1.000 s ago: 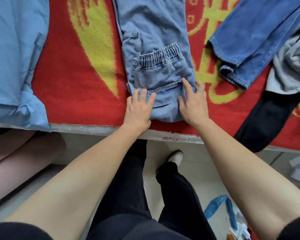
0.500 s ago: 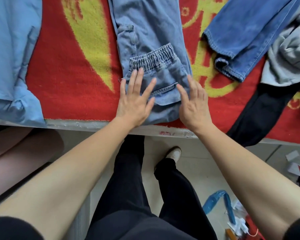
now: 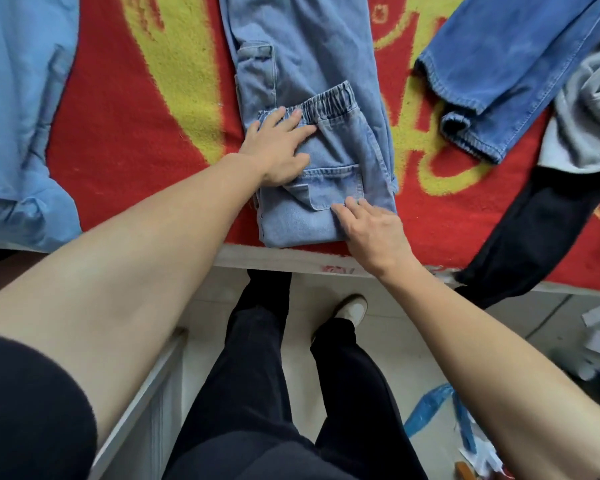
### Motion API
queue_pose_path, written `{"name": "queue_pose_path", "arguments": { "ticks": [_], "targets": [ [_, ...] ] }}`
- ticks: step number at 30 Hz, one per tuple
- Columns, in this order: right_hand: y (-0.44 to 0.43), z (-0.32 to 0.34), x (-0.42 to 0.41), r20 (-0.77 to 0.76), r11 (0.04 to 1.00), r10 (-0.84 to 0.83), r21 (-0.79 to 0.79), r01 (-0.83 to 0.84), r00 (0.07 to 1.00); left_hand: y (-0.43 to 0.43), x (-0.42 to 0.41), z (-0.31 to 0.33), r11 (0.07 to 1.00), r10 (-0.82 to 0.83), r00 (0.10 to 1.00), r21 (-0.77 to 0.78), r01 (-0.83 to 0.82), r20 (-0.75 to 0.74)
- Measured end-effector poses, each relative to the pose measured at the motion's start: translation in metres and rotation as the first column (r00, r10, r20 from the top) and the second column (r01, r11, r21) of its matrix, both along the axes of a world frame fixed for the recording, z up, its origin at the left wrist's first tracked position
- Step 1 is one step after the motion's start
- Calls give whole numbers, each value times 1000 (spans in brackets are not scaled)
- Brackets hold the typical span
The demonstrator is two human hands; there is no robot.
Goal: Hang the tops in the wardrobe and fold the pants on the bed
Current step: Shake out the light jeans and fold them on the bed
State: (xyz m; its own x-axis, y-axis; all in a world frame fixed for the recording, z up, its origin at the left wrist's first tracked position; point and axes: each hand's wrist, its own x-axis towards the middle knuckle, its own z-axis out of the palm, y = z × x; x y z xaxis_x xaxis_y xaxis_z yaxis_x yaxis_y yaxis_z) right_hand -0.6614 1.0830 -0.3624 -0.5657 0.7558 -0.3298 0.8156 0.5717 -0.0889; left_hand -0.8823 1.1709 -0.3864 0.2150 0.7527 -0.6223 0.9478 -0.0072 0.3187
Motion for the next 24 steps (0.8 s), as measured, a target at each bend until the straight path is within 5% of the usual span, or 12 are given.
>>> {"name": "queue_pose_path", "arguments": {
  "ticks": [3,7,10,13,15,17,19,22,24],
  "targets": [
    [11,34,4,-81,997,-24,-78,18,996,-7,2,8,999,39,998,-23,-38,54],
    [9,88,21,-59,965,-22,-261,6,998,-36,17,34,961,103,975,-272,-47,196],
    [14,117,28,18,895,-22,-445,28,1000,-57,27,48,853,358,889,-487,-188,284],
    [53,135,16,15,857,-73,-511,70,997,-55,22,53,659,705,627,-633,-406,332],
    [98,146,-2,-53,868,-144,-486,100,988,-48,4,53,435,900,315,-672,-599,301],
    [152,148,-23,-175,913,-224,-381,144,959,-38,-17,55,160,970,-34,-736,-657,241],
    [207,137,-47,-258,945,-291,-230,234,921,-27,-35,46,72,931,-249,-802,-593,268],
    [252,101,-73,-159,955,-293,-95,281,943,-7,-42,39,139,865,-360,-854,-501,351],
    [248,73,-78,-33,950,-262,-183,251,965,4,-39,31,186,877,-263,-788,-587,402]
  ]
}}
